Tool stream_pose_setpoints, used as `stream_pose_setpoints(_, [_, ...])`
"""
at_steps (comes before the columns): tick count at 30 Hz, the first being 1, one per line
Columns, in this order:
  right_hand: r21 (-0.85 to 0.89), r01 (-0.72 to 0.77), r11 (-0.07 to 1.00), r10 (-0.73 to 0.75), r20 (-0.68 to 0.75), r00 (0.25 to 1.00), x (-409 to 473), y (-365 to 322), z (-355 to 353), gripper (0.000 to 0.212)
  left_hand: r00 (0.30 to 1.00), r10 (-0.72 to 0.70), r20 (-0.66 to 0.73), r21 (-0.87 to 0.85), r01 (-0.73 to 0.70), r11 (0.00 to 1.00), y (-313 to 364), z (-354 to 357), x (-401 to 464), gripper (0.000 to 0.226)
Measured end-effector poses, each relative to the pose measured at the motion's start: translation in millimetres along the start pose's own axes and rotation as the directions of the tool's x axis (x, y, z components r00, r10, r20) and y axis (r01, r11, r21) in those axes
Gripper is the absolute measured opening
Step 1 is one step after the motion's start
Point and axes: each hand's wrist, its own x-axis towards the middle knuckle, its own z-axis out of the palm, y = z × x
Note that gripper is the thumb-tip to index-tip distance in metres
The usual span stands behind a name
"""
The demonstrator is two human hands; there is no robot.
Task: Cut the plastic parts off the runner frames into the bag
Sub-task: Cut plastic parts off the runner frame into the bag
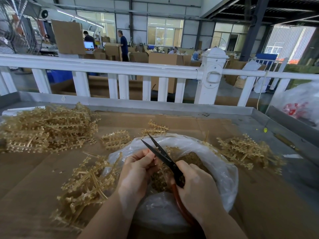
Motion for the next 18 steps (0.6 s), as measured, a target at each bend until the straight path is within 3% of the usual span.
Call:
stream_pose_setpoints(5, [-0.027,-0.022,0.999,0.021,-0.042,0.999,-0.2,-0.7,0.0,0.016,1.000,0.003,0.025,-0.004,-0.003,1.000,-0.3,-1.3,0.1,0.020])
stream_pose_setpoints(9, [-0.032,-0.032,0.999,0.030,-0.074,0.997,0.0,-1.3,1.7,0.020,1.000,0.018,-0.009,-0.009,-0.018,1.000,-0.4,0.7,-1.2,0.008])
stream_pose_setpoints(14, [-0.048,-0.050,0.998,0.045,-0.093,0.995,-0.6,-1.4,2.7,0.026,0.998,0.054,-0.044,-0.035,-0.056,0.998,0.1,2.7,-3.0,0.027])
stream_pose_setpoints(18, [-0.012,-0.051,0.999,0.049,-0.099,0.994,-0.7,-1.0,2.5,0.024,0.998,0.059,0.001,-0.091,-0.059,0.994,0.5,4.2,-4.8,0.014])
